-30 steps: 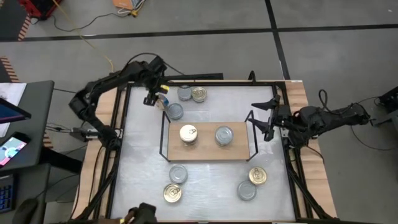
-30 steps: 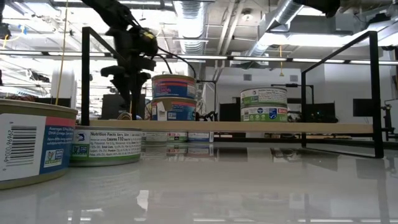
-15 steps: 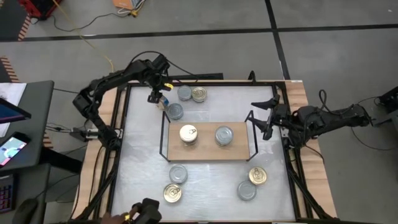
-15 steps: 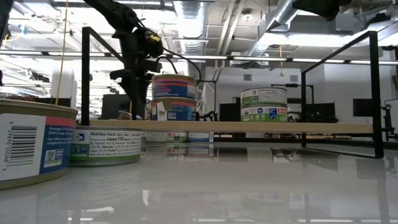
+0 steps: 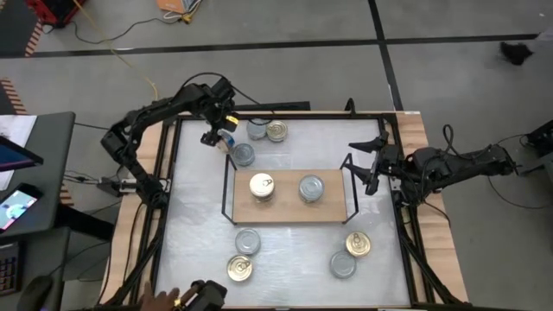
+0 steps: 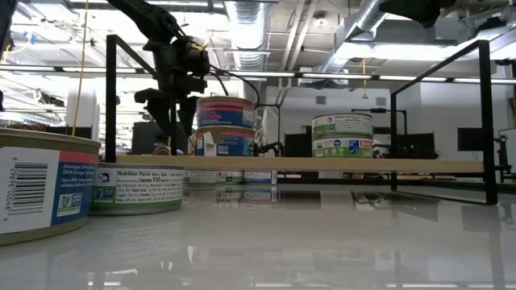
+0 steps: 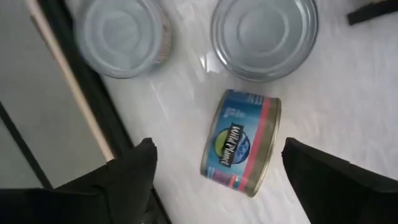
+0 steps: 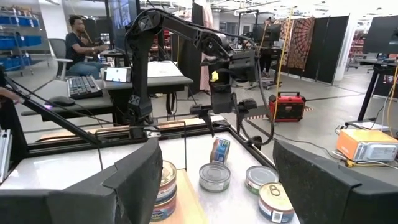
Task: Stack canned seafood by type on shelf
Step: Stack the blue tuna can on top of the blue tuna can on the shelf
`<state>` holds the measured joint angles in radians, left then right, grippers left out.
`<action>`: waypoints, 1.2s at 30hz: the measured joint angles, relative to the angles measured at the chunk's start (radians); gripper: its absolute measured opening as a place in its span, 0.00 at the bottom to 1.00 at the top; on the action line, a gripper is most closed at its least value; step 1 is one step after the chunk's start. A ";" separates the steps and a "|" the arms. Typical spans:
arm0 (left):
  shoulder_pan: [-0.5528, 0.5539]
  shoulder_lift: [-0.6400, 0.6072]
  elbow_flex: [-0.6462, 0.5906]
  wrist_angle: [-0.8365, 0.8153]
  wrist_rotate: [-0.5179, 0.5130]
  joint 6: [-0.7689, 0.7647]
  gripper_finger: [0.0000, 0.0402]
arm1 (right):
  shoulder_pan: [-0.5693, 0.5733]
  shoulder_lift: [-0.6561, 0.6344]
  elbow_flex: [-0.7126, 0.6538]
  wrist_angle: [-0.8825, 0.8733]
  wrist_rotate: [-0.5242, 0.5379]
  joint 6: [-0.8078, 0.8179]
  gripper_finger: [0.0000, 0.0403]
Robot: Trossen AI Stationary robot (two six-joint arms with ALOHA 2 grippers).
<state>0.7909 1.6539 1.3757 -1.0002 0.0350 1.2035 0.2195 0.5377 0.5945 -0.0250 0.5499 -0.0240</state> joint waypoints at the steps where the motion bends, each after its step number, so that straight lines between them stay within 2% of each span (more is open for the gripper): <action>1: 0.000 0.000 -0.014 0.003 0.002 0.001 0.84 | 0.000 0.000 0.000 0.000 0.000 0.001 0.82; 10: -0.006 0.000 -0.112 0.090 -0.030 -0.023 0.83 | 0.000 0.000 0.000 0.004 0.000 0.000 0.82; 14: -0.006 0.001 -0.125 0.137 0.008 -0.027 0.83 | 0.000 0.000 0.000 0.005 0.000 0.000 0.82; 21: 0.000 0.093 -0.125 0.087 0.014 -0.095 0.83 | 0.000 0.000 0.000 0.012 0.000 -0.001 0.82; 27: -0.007 0.135 -0.125 0.087 -0.021 -0.074 0.81 | 0.000 0.000 0.000 0.011 0.000 -0.002 0.82; 31: -0.012 0.121 -0.125 0.066 -0.092 -0.030 0.71 | 0.000 0.000 0.000 0.010 0.000 -0.003 0.82; 36: -0.014 0.108 -0.125 0.045 -0.159 0.003 0.48 | 0.000 0.000 0.000 0.010 0.000 -0.003 0.82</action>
<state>0.7773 1.7619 1.2510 -0.9548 -0.1236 1.2062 0.2195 0.5375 0.5945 -0.0154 0.5499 -0.0265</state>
